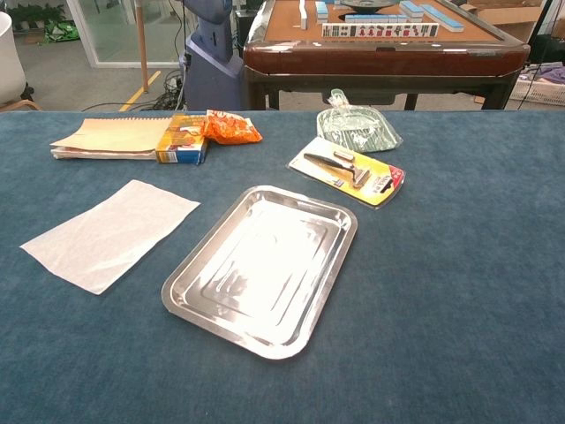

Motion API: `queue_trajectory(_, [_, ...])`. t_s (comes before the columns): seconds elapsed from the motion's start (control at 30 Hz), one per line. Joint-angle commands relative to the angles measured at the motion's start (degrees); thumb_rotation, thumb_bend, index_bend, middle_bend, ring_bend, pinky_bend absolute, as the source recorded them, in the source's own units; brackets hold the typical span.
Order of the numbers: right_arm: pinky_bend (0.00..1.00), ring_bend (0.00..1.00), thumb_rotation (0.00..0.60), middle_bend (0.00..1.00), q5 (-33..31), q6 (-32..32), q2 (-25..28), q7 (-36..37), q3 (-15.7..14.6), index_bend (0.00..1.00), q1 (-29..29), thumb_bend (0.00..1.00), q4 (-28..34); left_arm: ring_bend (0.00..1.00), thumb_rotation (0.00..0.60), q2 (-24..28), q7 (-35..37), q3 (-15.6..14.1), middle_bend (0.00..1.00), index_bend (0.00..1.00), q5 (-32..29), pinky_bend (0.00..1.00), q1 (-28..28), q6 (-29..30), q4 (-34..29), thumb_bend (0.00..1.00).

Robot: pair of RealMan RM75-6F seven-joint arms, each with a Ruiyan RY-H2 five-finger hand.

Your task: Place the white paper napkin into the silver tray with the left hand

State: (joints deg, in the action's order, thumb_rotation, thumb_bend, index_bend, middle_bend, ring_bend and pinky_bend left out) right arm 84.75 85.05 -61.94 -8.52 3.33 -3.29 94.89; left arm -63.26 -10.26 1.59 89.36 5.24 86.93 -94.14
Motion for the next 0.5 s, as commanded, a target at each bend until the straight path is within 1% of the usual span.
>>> queue_trajectory(0.03, [0.28, 0.21, 0.6, 0.26, -0.07, 0.13, 0.03, -0.06, 0.06, 0.16, 0.07, 0.28, 0.05, 0.18, 0.6, 0.03, -0.24, -0.15, 0.21, 0.22, 0.19, 0.15, -0.01, -0.04, 0.06, 0.29])
queue_trajectory(0.23, [0.28, 0.21, 0.6, 0.26, 0.0, 0.58, 1.29, -0.46, 0.47, 0.16, 0.07, 0.28, 0.99, 0.18, 0.6, 0.53, 0.64, -0.33, 0.21, 0.22, 1.47, 0.15, 0.75, -0.63, 0.54, 0.29])
queue_trajectory(0.33, [0.28, 0.21, 0.6, 0.26, -0.69, 0.58, 2.5, -1.67, 0.93, 0.16, 0.0, 0.28, 1.93, 0.18, 0.6, 0.5, 2.04, -0.16, 0.21, 0.22, 3.04, 0.16, 1.77, -0.86, 2.25, 0.29])
queue_trajectory(0.5, [0.28, 0.21, 0.6, 0.26, -2.67, -0.28, 5.01, -2.98, 1.77, 0.16, -0.31, 0.28, 4.51, 0.19, 0.6, 0.37, 4.84, -0.32, 0.21, 0.25, 5.37, 0.16, 5.16, -4.57, 5.88, 0.29])
